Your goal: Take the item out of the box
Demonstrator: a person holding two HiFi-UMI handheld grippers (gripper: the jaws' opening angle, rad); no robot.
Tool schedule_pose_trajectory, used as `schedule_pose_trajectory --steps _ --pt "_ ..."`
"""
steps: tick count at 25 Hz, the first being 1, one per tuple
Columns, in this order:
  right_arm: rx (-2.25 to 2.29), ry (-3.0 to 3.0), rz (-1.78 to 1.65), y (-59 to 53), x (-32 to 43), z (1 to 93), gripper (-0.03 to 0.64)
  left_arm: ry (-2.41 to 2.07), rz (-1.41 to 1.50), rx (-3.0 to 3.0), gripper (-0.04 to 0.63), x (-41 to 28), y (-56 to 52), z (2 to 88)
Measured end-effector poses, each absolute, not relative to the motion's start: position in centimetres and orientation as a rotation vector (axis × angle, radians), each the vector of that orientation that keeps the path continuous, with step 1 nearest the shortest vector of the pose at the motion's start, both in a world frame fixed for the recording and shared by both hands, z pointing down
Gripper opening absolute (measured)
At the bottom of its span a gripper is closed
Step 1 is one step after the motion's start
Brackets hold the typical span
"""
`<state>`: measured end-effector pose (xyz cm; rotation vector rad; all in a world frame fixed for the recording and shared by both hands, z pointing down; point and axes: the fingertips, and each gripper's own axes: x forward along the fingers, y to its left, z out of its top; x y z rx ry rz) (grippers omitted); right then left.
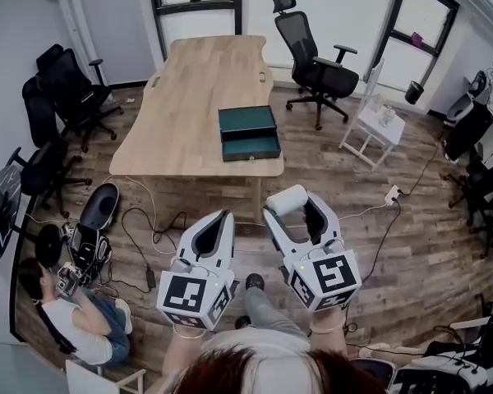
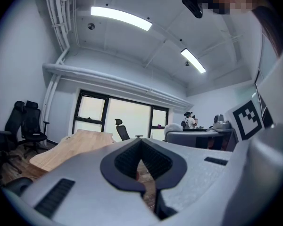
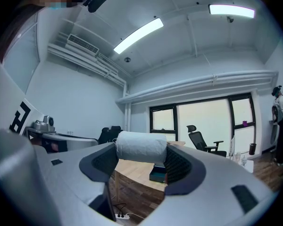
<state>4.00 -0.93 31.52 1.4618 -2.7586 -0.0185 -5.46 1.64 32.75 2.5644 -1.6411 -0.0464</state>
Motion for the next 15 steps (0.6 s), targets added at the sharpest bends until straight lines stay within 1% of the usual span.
schedule_pose_trajectory --steps 15 --pt "1.468 -2.798 0.013 3.9 4.9 31.5 0.313 -1.641 -0.044 2.574 0.008 -4.7 6.8 33.2"
